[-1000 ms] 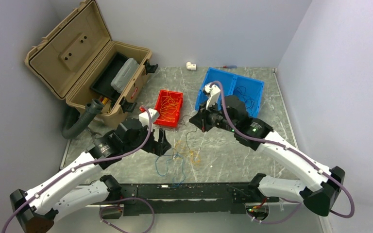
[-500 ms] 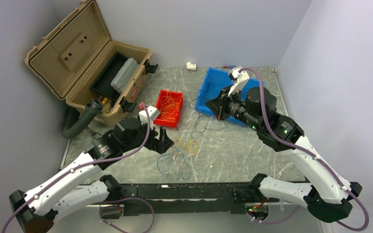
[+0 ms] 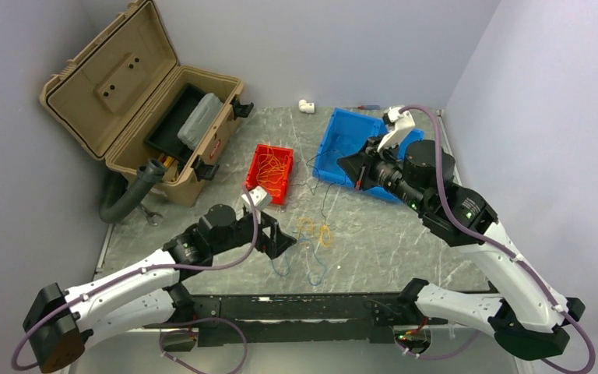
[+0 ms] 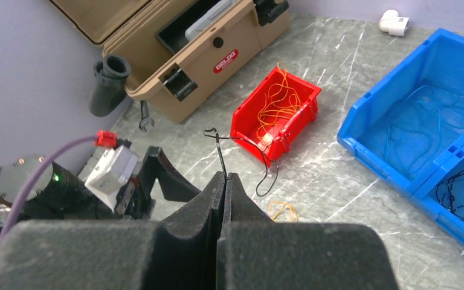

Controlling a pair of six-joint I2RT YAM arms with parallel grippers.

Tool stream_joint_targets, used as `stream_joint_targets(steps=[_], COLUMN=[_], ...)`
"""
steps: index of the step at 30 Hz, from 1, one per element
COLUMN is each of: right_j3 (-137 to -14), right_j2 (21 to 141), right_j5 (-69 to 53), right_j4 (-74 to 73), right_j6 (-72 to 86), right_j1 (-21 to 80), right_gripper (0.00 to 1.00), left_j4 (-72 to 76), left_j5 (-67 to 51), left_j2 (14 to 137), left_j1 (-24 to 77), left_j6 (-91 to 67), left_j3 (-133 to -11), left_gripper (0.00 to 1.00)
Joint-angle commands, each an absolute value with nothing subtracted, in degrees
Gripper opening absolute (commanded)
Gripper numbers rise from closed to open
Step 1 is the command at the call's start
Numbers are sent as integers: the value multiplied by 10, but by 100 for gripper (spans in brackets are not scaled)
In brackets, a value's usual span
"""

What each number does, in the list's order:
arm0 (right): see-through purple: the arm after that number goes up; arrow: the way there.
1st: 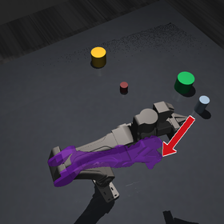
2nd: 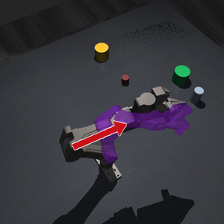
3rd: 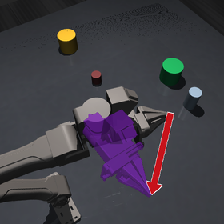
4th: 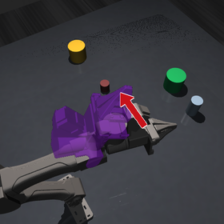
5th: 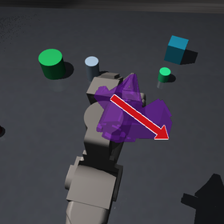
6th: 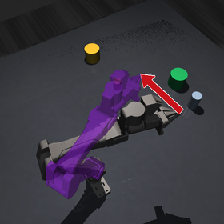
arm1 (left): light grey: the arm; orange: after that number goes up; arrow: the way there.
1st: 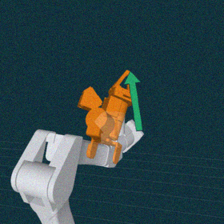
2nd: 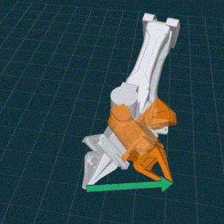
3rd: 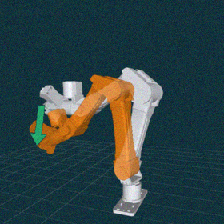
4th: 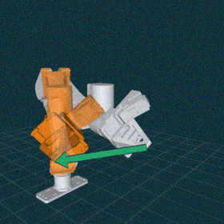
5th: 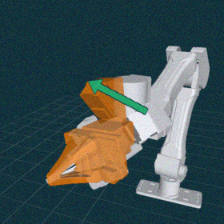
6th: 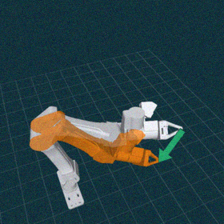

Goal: Untangle the cables
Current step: Untie the cable.

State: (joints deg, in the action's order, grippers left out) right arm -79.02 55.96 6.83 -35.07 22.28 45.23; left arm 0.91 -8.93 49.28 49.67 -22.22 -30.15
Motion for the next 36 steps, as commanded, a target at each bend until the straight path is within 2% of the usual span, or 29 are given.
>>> stream_joint_targets(steps=[1,11,29,36], right_j3=[-808,-828,-918,-917], right_j2=[543,546,598,600], right_j5=[90,110,133,124], right_j4=[-320,-284,-198,-183], right_j6=[253,280,286,298], right_j1=[451,451,451,451], right_gripper=[0,0,0,0], left_j4=[202,313,416,491], left_j5=[-114,-78,-67,-68], left_j2=[494,504,535,607], left_j1=[523,586,604,604], left_j6=[-177,-60,-34,-23], left_j3=[-251,-198,-187,-210], left_gripper=[96,95,93,92])
